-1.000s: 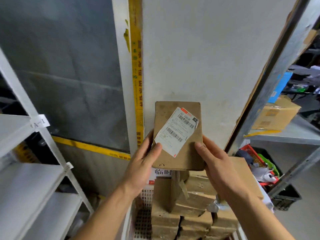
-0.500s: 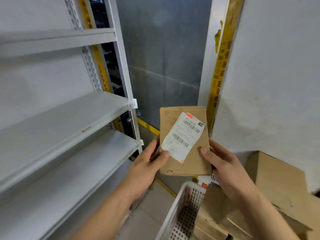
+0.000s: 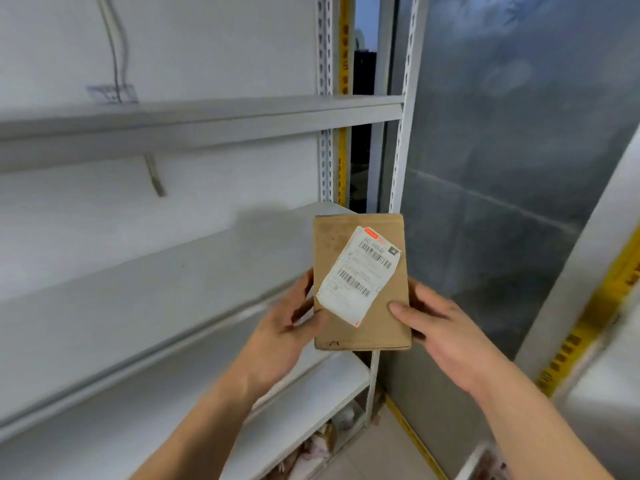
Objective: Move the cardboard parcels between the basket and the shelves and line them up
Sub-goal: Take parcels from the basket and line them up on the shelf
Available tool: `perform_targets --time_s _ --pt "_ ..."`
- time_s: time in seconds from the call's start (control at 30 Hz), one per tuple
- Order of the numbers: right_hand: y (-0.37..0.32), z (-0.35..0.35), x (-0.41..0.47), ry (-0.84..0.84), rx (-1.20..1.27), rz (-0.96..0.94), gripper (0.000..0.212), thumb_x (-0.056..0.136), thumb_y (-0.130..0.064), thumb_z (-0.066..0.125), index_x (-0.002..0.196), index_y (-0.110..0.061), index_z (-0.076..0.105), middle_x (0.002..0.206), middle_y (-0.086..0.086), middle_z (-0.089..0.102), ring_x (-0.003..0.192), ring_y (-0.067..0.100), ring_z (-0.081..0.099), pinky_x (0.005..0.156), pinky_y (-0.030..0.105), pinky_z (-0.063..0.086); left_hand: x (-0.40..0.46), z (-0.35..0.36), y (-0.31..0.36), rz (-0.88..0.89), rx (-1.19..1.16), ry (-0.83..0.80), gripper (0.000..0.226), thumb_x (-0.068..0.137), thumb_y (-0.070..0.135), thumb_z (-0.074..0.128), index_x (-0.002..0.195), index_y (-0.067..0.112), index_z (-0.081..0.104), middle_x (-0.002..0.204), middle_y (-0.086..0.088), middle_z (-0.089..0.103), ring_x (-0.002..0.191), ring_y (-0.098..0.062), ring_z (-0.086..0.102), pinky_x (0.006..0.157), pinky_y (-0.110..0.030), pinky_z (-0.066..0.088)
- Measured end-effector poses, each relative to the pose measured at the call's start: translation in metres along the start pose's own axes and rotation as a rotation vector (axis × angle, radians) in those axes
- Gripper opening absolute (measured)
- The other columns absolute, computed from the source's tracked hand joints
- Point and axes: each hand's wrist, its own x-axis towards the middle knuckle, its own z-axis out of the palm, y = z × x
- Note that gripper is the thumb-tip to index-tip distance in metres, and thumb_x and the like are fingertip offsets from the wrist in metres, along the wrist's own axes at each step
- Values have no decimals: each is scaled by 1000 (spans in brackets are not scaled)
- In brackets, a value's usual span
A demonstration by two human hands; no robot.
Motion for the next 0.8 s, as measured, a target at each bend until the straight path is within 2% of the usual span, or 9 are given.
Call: perform_targets --time_s 0.07,0.17,0.27,0.33,0.4,0.53,0.67,0.8 --pt "-1 26 25 -30 -38 -10 53 99 -18 69 147 -34 56 129 -16 73 121 4 68 112 36 49 7 -32 -10 35 54 15 61 109 5 52 160 34 37 157 17 50 148 -9 43 119 -40 41" --pt "-1 58 63 -64 -116 -26 52 100 -18 68 147 -37 56 126 -20 74 116 0 69 105 30 53 21 -71 -24 46 133 57 63 108 8 55 160 37 35 151 28 52 142 0 49 106 -18 47" --pt "3 79 102 -65 -184 -46 57 101 -17 69 151 -40 53 130 -21 71 125 3 64 113 39 50 36 -99 -35 22 195 102 65 107 13 57 156 49 33 137 45 54 128 12 55 93 -8 48" --pt "6 88 127 -79 -206 -70 57 102 -14 68 151 -40 53 130 -22 71 125 4 64 116 42 49 48 -112 -42 18 260 122 66 107 18 58 150 58 29 130 47 56 119 12 59 86 -6 49" --pt "9 93 150 -90 -196 -84 59 102 -11 67 153 -38 51 130 -21 71 124 5 66 115 43 50 62 -121 -50 19 299 148 67 106 18 58 149 60 28 131 41 59 118 7 62 85 -6 49" --pt "18 96 194 -100 -158 -100 61 102 -2 65 154 -31 51 136 -12 71 125 11 67 114 45 50 93 -130 -70 -5 345 187 68 106 20 58 160 48 28 137 26 64 124 1 61 85 -5 49" --pt "29 88 244 -94 -176 -110 62 101 -2 66 154 -32 52 138 -11 70 129 12 64 115 44 49 136 -131 -97 -1 388 235 71 104 23 62 160 46 27 137 19 66 130 -6 62 96 -21 56" --pt "40 69 301 -80 -187 -102 66 100 -3 68 155 -34 50 140 -9 68 130 12 63 116 43 49 186 -123 -124 2 377 255 71 103 23 63 161 43 27 137 22 65 131 -7 61 91 -15 55"
